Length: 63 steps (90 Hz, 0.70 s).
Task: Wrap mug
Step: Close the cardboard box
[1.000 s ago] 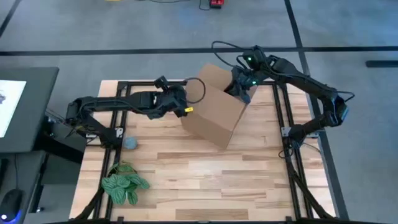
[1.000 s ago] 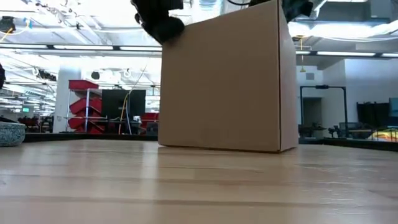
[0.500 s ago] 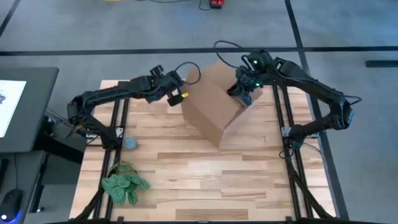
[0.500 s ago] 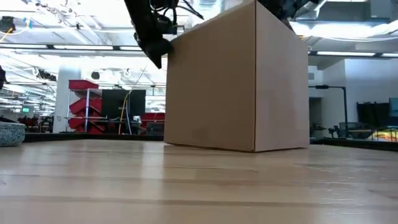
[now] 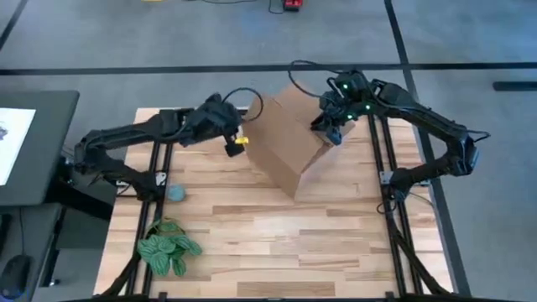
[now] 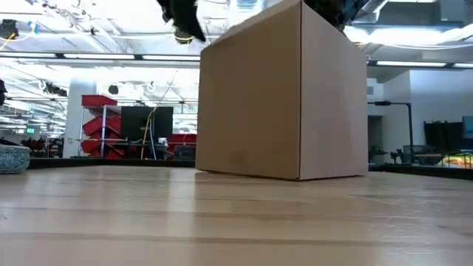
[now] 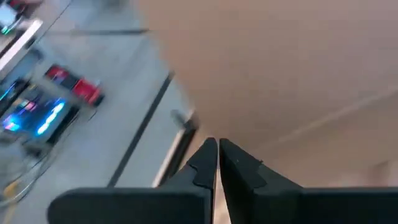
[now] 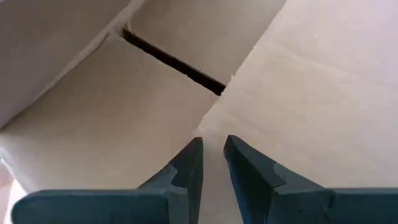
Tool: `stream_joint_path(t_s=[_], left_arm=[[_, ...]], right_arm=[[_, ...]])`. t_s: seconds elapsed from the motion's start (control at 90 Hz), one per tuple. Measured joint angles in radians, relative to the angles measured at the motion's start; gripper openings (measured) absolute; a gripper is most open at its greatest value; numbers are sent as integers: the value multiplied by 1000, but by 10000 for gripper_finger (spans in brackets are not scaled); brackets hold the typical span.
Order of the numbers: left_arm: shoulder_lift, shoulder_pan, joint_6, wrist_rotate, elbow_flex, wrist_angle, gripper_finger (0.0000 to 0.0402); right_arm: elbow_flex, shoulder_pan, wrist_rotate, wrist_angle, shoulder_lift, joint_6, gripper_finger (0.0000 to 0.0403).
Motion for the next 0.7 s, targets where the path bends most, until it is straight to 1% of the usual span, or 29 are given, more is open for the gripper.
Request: stream_joint_path(t_s=[0.056, 0.133, 0.256, 0.356, 0.444, 0.522, 0.7], left_arm=[[7, -30, -3, 0, -1, 67, 0], [38, -58, 29, -1, -15, 222, 0], [132, -54, 63, 4, -34, 397, 0], [204, -36, 51, 2, -36, 424, 0], [240, -31, -1, -3, -32, 415, 0], [243, -30, -25, -3, -30, 397, 0], [226, -30, -25, -8, -31, 366, 0]], right_arm=[[0, -5, 3, -1, 0, -2, 66], [0, -13, 6, -2, 0, -7, 66], [0, -14, 10, -4, 0, -14, 66], [1, -16, 20, -18, 0, -21, 65], [3, -30, 77, -44, 0, -29, 66], [3, -53, 93, -49, -1, -44, 66], [3, -95, 100, -45, -2, -52, 66]])
